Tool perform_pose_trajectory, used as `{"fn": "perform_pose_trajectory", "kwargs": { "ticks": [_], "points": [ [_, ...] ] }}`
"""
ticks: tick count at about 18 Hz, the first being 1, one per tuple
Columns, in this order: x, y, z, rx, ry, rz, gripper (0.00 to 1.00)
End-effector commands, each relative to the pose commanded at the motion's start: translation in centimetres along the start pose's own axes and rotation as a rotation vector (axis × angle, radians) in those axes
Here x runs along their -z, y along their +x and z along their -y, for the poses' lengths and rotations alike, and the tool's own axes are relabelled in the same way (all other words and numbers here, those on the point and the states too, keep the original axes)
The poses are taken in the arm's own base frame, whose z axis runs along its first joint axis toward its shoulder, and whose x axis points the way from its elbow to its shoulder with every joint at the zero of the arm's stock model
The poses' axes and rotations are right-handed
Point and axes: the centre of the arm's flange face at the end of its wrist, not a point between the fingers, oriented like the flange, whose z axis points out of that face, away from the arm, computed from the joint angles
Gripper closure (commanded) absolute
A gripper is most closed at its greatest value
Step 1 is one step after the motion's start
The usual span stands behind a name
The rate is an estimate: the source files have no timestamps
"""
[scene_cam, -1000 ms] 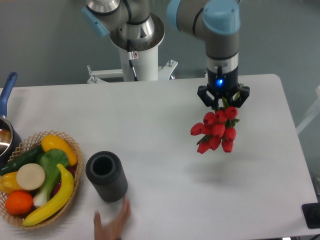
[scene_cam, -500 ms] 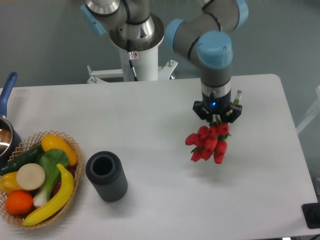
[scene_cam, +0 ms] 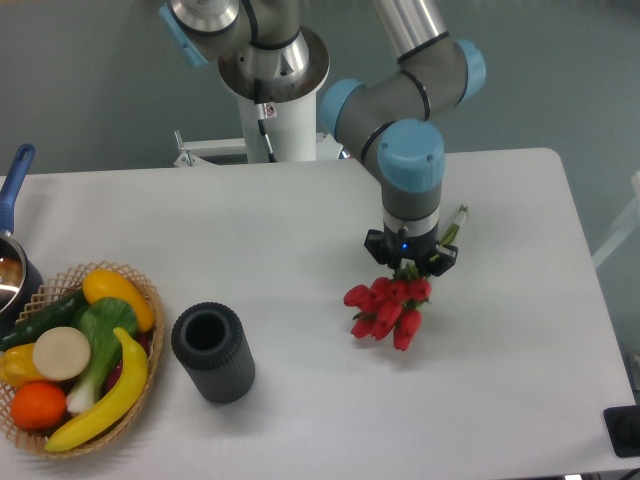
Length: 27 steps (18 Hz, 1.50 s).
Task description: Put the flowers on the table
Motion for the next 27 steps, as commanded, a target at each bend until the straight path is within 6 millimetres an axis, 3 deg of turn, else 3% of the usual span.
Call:
{"fn": "perform_pose_trajectory", "kwargs": {
  "ticks": [1,2,5,7,12,17,21,24,27],
  "points": [
    [0.4,-0.3,0.2,0.001,0.005,0.007,0.05],
    [0.7,-0.4,0.3,0.001,0.01,0.011,0.01],
    [1.4,-0.6,0.3,-0.018,0.016,0.024,0.0],
    [3.1,-1.4,0.3,-0.079,0.036,0.058,0.0],
    [7.4,-6.6,-0.8,-0.152,0.097,0.128,0.0],
    [8.9,-10.8,-5.7,-0.359,0.167,0.041,0.0],
    [12.0,-14.2,-9.3,-0.535,0.138,-0.05,0.0],
    [15.0,-15.5,-10.4,-0.573,0.124,-0.105,0.0],
    [17.7,-15.1,-10.0,-0.587,0.108,-0.083,0.0]
  ]
}}
